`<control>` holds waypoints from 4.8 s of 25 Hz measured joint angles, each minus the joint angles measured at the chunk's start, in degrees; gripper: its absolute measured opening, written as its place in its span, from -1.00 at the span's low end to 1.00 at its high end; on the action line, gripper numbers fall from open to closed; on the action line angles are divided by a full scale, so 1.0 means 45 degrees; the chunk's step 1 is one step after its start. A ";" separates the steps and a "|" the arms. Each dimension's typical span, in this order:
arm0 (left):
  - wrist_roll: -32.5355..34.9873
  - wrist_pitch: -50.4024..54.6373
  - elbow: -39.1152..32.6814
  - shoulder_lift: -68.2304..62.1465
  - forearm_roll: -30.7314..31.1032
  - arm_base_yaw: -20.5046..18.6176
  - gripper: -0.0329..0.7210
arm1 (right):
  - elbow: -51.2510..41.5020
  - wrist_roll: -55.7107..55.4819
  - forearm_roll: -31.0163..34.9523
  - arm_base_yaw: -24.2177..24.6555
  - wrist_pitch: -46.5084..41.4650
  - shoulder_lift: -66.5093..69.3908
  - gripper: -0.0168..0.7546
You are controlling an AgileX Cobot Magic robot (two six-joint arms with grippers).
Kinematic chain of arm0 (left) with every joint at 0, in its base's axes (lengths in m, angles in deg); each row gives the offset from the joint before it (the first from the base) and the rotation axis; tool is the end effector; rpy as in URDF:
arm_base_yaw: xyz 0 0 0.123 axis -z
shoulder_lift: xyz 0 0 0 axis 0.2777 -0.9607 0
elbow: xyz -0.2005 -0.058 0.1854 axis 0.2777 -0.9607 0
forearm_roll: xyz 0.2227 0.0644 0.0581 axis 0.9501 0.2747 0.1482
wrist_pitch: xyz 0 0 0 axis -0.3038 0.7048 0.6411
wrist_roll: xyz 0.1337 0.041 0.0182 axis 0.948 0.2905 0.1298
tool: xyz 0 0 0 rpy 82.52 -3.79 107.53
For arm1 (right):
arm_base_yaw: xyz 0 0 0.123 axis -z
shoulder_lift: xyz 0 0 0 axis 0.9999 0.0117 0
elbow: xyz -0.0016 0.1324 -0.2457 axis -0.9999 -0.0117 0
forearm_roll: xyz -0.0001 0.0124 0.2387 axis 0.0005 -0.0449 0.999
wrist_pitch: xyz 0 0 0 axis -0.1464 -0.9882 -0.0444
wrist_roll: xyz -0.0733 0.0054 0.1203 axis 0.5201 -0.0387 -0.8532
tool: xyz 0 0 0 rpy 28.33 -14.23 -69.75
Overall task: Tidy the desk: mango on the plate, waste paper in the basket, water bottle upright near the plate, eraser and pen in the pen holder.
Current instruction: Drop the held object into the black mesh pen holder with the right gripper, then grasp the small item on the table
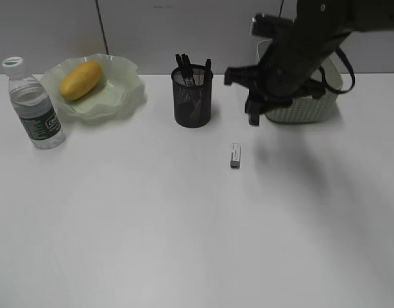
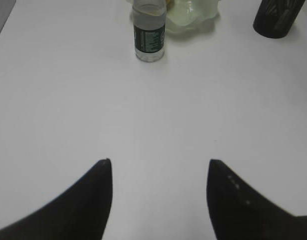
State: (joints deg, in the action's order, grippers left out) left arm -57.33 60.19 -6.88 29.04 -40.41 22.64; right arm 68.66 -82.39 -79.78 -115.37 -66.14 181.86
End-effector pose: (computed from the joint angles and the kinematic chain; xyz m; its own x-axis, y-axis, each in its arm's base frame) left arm 0.0410 -0.0047 0.2525 -0.5166 -0.0076 -0.8562 0.0794 0.9952 -0.0567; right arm 0.3899 0.1922 0.1593 -0.8954 0.0561 -0.4418 -0.0523 0.9720 0.2293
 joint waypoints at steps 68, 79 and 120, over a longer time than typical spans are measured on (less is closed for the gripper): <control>0.0000 -0.0011 0.0000 0.0000 0.0153 0.0000 0.25 | 0.3528 0.6063 0.0418 0.0273 -0.2798 -0.0945 0.24; 0.0000 -0.0011 0.0000 0.0000 0.0075 0.0000 0.24 | 0.0092 0.6602 0.1140 0.2331 -0.3619 -0.4906 0.25; 0.0000 -0.0467 0.0140 -0.0856 0.0153 0.0000 0.23 | -1.1060 0.5495 -0.0094 0.2533 -0.5816 -2.1395 0.25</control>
State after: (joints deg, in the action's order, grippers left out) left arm -57.33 58.09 -6.25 25.18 -39.72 22.64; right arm 18.89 -57.66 -80.21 -103.97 -92.31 85.58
